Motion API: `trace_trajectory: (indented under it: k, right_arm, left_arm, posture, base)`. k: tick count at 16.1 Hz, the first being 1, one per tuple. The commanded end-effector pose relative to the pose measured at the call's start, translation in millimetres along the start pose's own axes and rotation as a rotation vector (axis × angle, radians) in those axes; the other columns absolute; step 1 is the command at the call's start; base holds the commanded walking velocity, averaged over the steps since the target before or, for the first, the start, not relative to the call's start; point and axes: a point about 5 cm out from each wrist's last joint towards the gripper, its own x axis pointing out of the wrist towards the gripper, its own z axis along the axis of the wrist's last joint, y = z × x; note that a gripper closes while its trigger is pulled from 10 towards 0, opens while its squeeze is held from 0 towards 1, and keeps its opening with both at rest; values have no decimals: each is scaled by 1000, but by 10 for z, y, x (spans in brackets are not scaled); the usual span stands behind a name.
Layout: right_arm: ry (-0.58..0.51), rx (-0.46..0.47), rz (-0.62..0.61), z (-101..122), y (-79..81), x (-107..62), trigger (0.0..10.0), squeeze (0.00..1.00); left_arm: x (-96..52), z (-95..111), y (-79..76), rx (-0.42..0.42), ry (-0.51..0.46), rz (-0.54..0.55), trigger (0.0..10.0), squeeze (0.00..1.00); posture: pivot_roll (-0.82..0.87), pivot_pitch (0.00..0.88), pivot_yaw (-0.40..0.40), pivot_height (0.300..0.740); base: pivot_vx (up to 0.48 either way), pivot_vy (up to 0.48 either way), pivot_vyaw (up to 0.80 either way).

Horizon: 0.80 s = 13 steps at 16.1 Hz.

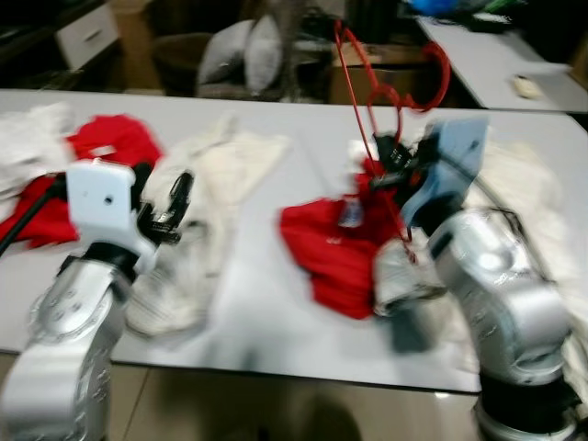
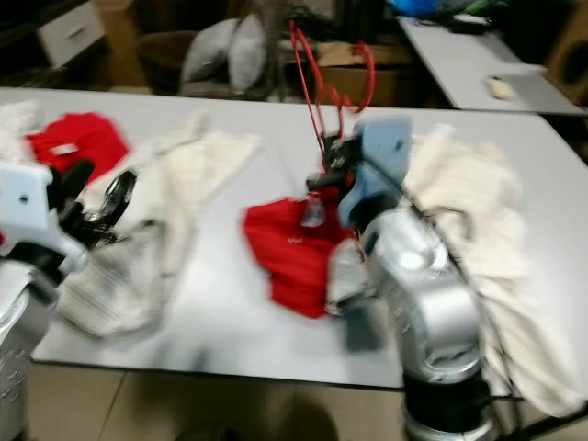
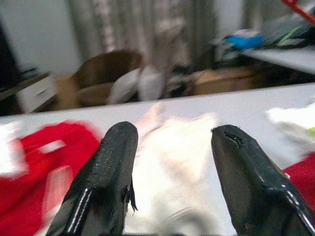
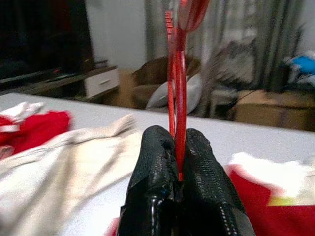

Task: Hang hanger

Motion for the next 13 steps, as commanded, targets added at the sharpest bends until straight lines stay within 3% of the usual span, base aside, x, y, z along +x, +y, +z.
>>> trace_trajectory:
  k: [1, 6, 8, 12, 13]
  right_arm:
    - [-40, -5, 2, 52, 30, -26, 10000, 0]
    - [-78, -32, -102, 121, -72, -139, 10000, 0]
    - [-49, -87, -183, 112, -278, -277, 10000, 0]
    - [27, -114, -199, 35, -468, -374, 10000, 0]
    - [71, -142, -192, -4, -487, -409, 10000, 0]
  left_arm:
    - [-12, 68, -1, 14, -14, 3, 10000, 0]
    - [226, 102, -95, 23, -6, -89, 10000, 0]
    - [367, -2, -257, 0, 13, -151, 10000, 0]
    - [393, -36, -426, -57, 21, -181, 10000, 0]
    - [403, -159, -440, -46, 56, -194, 10000, 0]
  posture:
    - [65, 1, 32, 740]
    - [-39, 0, 113, 740]
    - [-133, 0, 134, 740]
    - [-174, 0, 138, 740]
    - [-212, 24, 128, 740]
  base:
    - [0, 480, 0]
    - [0, 444, 0]
    - [0, 431, 0]
    - [0, 424, 0]
    - [0, 424, 0]
